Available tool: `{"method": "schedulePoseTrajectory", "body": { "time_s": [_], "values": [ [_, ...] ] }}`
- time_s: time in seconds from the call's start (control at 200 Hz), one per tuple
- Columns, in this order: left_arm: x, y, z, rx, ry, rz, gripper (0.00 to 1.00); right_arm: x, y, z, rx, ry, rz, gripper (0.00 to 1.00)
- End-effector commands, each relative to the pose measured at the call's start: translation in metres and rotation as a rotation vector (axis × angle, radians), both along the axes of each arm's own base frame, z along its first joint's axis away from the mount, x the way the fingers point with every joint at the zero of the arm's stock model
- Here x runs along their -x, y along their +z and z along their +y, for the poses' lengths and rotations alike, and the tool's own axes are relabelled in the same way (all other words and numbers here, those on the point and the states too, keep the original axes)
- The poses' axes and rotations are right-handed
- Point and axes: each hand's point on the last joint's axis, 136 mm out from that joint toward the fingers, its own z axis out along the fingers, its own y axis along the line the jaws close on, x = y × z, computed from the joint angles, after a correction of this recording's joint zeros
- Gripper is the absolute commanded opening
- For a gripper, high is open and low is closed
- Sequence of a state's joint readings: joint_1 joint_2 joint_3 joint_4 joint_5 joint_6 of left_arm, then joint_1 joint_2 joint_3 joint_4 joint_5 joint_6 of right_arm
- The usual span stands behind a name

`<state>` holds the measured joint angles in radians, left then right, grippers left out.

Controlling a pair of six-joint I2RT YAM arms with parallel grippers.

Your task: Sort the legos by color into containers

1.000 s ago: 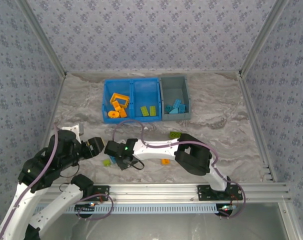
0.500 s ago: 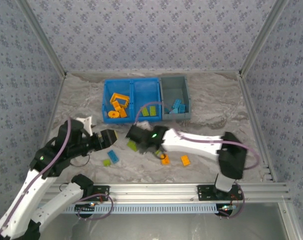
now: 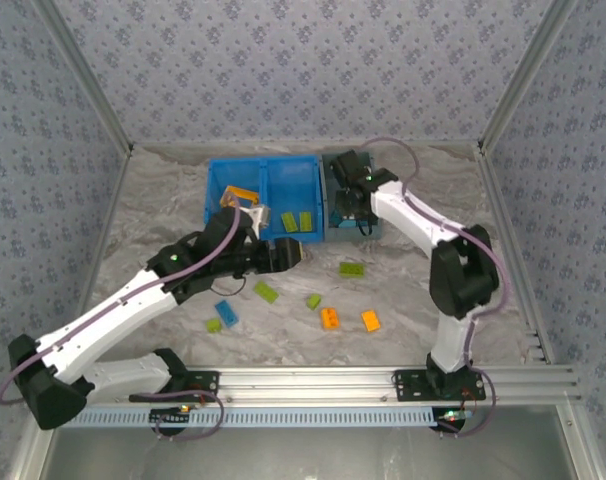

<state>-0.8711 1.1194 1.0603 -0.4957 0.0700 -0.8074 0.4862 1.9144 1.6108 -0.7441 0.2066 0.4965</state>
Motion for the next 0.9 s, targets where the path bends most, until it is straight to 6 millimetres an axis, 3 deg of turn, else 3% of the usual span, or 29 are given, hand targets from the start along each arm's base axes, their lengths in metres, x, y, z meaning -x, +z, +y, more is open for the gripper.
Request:
{"method": "schedulePoseTrajectory", "body": {
  "time_s": [0.0, 0.11, 0.26, 0.43, 0.555, 0.7, 0.809, 0.894],
  "values": [
    [-0.014, 0.025, -0.027, 0.019, 0.008, -0.128, 0.81, -0.028, -0.004, 0.011, -0.051, 0.066, 0.027, 0.27],
    [-0.011, 0.016, -0.051, -0.049, -0.010, -0.159, 0.81, -0.049, -0.021, 0.014, -0.062, 0.059, 0.074, 0.28],
    [-0.001, -0.008, -0.077, -0.169, -0.052, -0.187, 0.80, -0.061, -0.041, 0.015, -0.088, 0.039, 0.125, 0.34],
    [0.013, -0.035, -0.098, -0.247, -0.106, -0.170, 0.77, -0.063, -0.041, 0.012, -0.091, 0.029, 0.129, 0.50],
    [0.020, -0.053, -0.101, -0.288, -0.114, -0.136, 0.76, -0.060, -0.013, 0.013, -0.098, 0.040, 0.075, 0.57],
    [0.028, -0.077, -0.090, -0.318, -0.057, -0.041, 0.74, -0.051, 0.043, 0.014, -0.105, 0.059, -0.026, 0.56],
    [0.038, -0.106, -0.083, -0.323, -0.007, 0.082, 0.73, -0.030, 0.087, 0.005, -0.082, 0.058, -0.116, 0.56],
    [0.048, -0.131, -0.081, -0.346, 0.021, 0.191, 0.72, -0.003, 0.117, -0.005, -0.083, 0.047, -0.186, 0.56]
  ]
}}
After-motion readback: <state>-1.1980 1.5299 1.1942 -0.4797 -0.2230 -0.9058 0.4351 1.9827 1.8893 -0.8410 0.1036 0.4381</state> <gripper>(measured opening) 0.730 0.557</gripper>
